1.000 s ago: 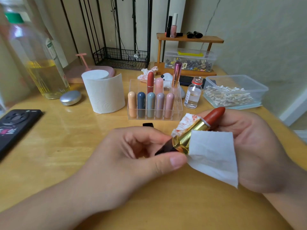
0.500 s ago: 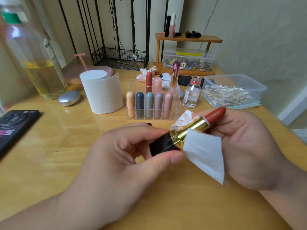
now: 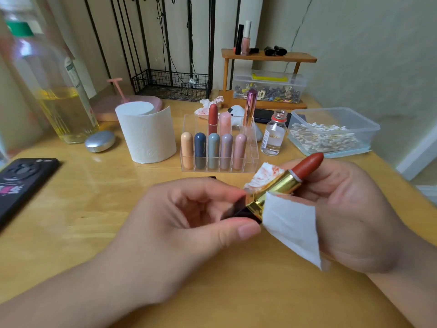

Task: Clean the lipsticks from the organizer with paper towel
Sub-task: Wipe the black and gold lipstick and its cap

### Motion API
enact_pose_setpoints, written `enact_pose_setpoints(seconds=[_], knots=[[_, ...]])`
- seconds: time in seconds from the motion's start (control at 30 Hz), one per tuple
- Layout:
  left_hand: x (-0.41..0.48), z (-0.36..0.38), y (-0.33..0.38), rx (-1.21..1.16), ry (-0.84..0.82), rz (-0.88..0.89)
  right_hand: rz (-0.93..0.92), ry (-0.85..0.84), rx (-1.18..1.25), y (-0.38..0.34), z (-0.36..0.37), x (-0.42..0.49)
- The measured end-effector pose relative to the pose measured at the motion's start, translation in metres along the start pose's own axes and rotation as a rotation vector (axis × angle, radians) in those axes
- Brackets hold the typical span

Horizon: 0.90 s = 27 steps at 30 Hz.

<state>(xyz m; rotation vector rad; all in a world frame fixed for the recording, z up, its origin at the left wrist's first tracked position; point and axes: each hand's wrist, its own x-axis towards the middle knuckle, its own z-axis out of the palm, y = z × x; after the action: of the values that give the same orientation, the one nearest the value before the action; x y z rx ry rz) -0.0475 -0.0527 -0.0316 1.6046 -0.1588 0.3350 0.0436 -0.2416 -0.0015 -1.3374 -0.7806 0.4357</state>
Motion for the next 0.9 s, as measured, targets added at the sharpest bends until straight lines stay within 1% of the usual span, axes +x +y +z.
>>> enact_pose_setpoints(seconds=[0.03,0.07,0.1,0.13,0.17,0.2,0.23,0.27,0.3,0.33,0.37,0.43,0.47,0.53,0.6,0.63,0.67,0.7,0.73,0.77,0.83,0.87,0.9], knots=[[-0.002,0.003,0.004,0.157,0.056,0.119,0.008,0.008,0.021,0.0,0.0,0.0],[-0.004,0.007,0.007,0.264,0.079,0.214,0.015,0.001,0.045,0.0,0.0,0.0],[-0.005,0.008,0.007,0.292,0.093,0.25,0.015,-0.017,0.063,-0.001,0.001,0.0],[-0.004,0.007,0.006,0.241,0.088,0.212,0.005,-0.045,0.082,-0.003,0.002,0.0],[-0.002,0.004,0.004,0.113,0.05,0.111,-0.011,-0.07,0.104,-0.004,0.004,0.0],[0.002,-0.001,0.003,-0.06,-0.048,-0.024,-0.024,-0.079,0.115,-0.005,0.004,0.0],[0.005,-0.004,0.0,-0.227,-0.195,-0.155,-0.026,-0.067,0.104,-0.005,0.005,-0.001],[0.008,-0.007,-0.001,-0.378,-0.337,-0.273,-0.019,-0.051,0.084,-0.005,0.004,-0.001],[0.01,-0.009,-0.001,-0.503,-0.443,-0.361,-0.011,-0.044,0.073,-0.004,0.003,-0.001],[0.011,-0.009,-0.002,-0.591,-0.504,-0.405,-0.007,-0.046,0.066,-0.004,0.002,-0.002],[0.011,-0.009,-0.004,-0.638,-0.528,-0.411,-0.007,-0.045,0.054,-0.004,0.002,-0.002],[0.01,-0.009,-0.006,-0.635,-0.478,-0.376,-0.026,-0.023,0.034,-0.006,0.003,-0.002],[0.01,-0.008,-0.006,-0.569,-0.417,-0.34,-0.035,-0.009,0.04,-0.006,0.004,-0.002],[0.008,-0.006,-0.004,-0.328,-0.251,-0.21,-0.042,0.001,0.052,-0.006,0.005,-0.002],[0.002,-0.002,-0.002,-0.014,-0.057,-0.002,-0.042,0.015,0.039,-0.005,0.005,-0.001],[-0.002,0.001,0.001,0.123,0.011,0.109,-0.043,0.024,0.035,-0.005,0.005,-0.001],[-0.004,0.004,0.002,0.195,0.054,0.183,-0.051,0.021,0.041,-0.005,0.006,-0.001],[-0.005,0.005,0.0,0.185,0.066,0.196,-0.062,0.008,0.047,-0.005,0.005,-0.002],[-0.004,0.003,-0.001,0.093,0.041,0.137,-0.073,-0.006,0.045,-0.006,0.005,-0.002],[-0.002,0.001,-0.002,-0.067,-0.031,0.025,-0.076,-0.015,0.034,-0.006,0.005,-0.003],[0.006,-0.003,-0.002,-0.435,-0.275,-0.222,-0.07,-0.028,0.008,-0.006,0.004,-0.003],[0.009,-0.005,-0.001,-0.582,-0.386,-0.323,-0.069,-0.035,-0.001,-0.006,0.003,-0.003],[0.011,-0.005,-0.002,-0.661,-0.469,-0.383,-0.073,-0.043,-0.012,-0.006,0.003,-0.003]])
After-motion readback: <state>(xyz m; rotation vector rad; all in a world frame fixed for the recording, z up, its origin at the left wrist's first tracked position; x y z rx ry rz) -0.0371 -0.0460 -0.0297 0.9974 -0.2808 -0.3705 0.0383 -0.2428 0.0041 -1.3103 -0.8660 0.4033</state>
